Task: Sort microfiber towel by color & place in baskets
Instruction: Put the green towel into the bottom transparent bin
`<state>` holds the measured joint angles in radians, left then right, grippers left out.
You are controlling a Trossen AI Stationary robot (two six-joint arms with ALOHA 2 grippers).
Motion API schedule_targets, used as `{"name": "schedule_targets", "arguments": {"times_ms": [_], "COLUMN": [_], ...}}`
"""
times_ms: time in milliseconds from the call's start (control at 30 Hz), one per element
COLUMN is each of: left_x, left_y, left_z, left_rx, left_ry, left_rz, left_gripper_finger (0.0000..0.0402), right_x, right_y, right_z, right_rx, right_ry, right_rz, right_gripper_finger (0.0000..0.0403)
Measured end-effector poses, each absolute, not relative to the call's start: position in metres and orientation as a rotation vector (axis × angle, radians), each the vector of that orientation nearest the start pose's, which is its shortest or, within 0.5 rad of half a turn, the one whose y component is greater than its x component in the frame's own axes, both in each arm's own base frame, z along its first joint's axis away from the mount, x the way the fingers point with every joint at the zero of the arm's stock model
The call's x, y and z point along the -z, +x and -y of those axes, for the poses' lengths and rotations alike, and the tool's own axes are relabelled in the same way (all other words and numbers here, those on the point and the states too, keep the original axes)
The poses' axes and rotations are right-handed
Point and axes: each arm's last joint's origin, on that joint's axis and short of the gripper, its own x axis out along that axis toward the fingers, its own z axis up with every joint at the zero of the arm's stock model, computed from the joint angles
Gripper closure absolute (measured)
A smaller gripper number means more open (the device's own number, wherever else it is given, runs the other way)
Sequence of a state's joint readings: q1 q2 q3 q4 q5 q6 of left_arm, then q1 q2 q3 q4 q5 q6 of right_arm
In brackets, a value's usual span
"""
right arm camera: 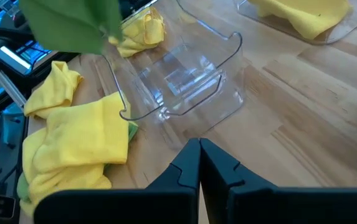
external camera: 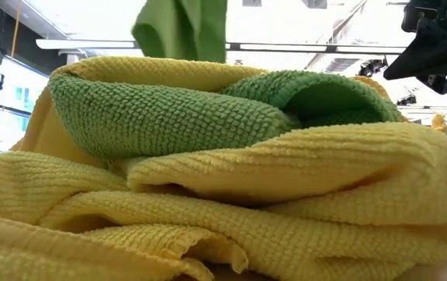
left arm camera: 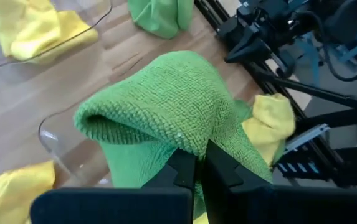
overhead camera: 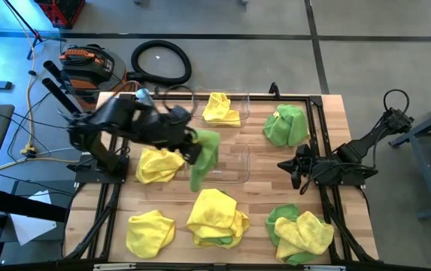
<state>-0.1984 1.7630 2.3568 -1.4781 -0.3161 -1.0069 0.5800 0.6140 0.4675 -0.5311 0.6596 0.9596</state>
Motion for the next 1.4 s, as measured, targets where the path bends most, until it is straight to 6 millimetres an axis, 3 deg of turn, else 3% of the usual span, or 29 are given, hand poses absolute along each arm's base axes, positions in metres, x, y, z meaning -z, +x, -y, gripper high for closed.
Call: {"name": "schedule_targets", "arguments": {"times_ms": [300, 533, 1033, 1267, 1400], "left_x": [-0.421, -0.371, -0.262, -0.219, -0.201], "left_y": [0.361, 0.398, 0.451, 0.467, 0.474], "left_z": [0.046, 0.038, 0.024, 0.025, 0.026], "left_rx": [-0.509, -0.633, -0.969, -1.008, -0.939], "left_ry": [-0.687, -0.700, -0.833, -0.887, -0.887], "left_rz": [-0.900, -1.023, -1.208, -1.306, -1.362], "left_gripper_finger": [0.0401, 0.0401, 0.0401, 0.0394, 0.0373], "right_x": [-0.221, -0.221, -0.221, -0.221, -0.221], "right_y": [0.115, 0.115, 0.115, 0.115, 0.115], "right_z": [-0.056, -0.057, -0.057, -0.057, -0.058], "right_rx": [0.286, 0.250, 0.243, 0.243, 0.242], "right_ry": [0.551, 0.572, 0.603, 0.604, 0.604], "right_rz": [-0.498, -0.526, -0.533, -0.533, -0.533], "right_gripper_finger": [0.0403, 0.0403, 0.0403, 0.0403, 0.0403]}}
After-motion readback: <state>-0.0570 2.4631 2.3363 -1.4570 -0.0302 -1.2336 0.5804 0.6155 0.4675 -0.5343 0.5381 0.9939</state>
